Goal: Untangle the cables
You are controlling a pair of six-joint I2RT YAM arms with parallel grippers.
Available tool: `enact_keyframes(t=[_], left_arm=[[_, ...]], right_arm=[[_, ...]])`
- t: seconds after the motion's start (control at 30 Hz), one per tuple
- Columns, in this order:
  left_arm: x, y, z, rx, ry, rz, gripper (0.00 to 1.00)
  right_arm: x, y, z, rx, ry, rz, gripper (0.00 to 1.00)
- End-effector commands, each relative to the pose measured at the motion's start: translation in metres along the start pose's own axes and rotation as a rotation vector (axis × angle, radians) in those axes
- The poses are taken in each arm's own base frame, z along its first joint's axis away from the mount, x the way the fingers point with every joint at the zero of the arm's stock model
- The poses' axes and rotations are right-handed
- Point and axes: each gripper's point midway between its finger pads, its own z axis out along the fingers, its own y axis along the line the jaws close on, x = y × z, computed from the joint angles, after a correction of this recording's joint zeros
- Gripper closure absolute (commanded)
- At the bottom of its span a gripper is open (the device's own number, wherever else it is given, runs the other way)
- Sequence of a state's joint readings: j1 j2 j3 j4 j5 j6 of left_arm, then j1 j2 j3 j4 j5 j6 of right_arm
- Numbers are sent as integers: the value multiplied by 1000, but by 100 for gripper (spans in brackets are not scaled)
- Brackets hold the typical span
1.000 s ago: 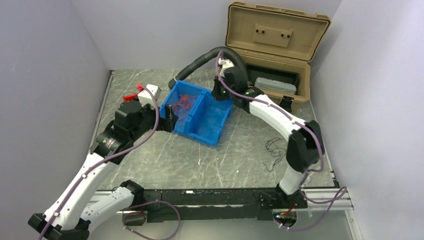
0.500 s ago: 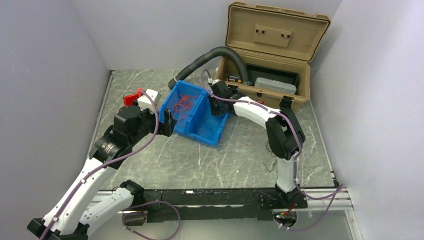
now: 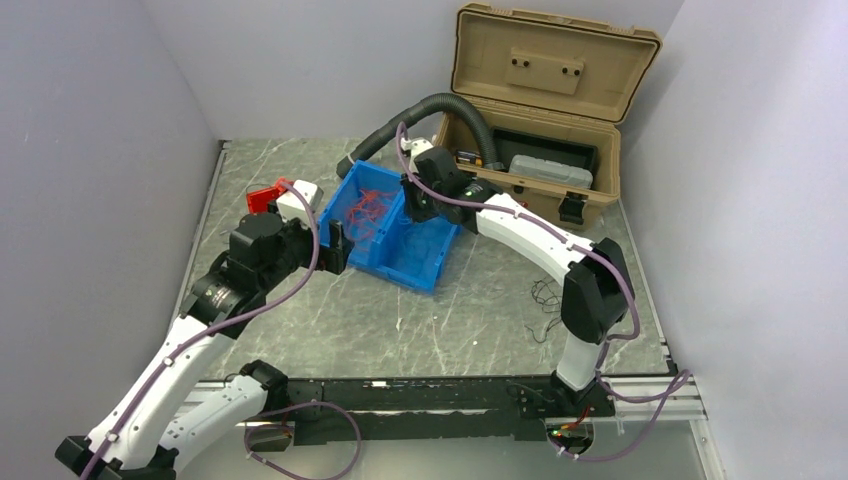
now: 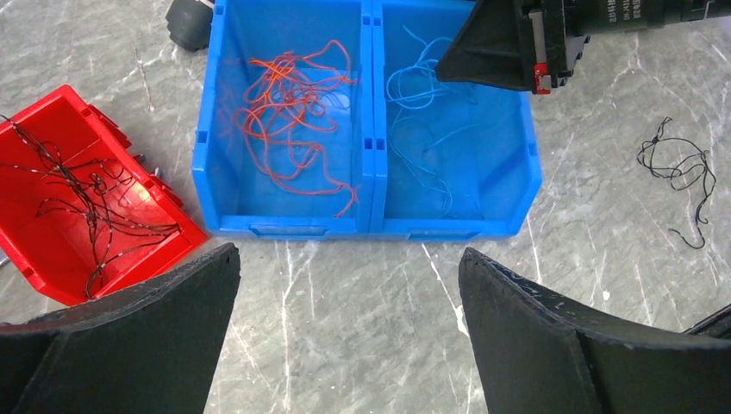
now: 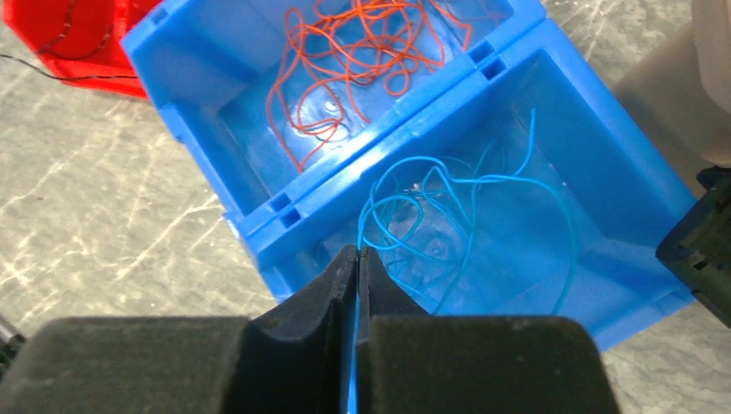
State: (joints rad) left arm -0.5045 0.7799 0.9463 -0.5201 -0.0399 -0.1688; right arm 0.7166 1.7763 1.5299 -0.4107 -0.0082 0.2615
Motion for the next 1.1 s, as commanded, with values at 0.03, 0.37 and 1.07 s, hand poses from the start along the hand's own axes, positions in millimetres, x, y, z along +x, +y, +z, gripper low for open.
enact_keyframes(t=[0.03, 0.37, 1.07], left_arm=[[-7, -3, 3, 19, -20, 13, 1], [-3, -4, -1, 29, -5, 16, 1], [22, -13, -14, 115, -4, 70, 1]], right_arm=[[-10, -13, -1, 68, -13, 0, 83], [-26, -64, -63, 291, -91, 85, 29], [217, -216, -194, 825, 68, 854, 0]])
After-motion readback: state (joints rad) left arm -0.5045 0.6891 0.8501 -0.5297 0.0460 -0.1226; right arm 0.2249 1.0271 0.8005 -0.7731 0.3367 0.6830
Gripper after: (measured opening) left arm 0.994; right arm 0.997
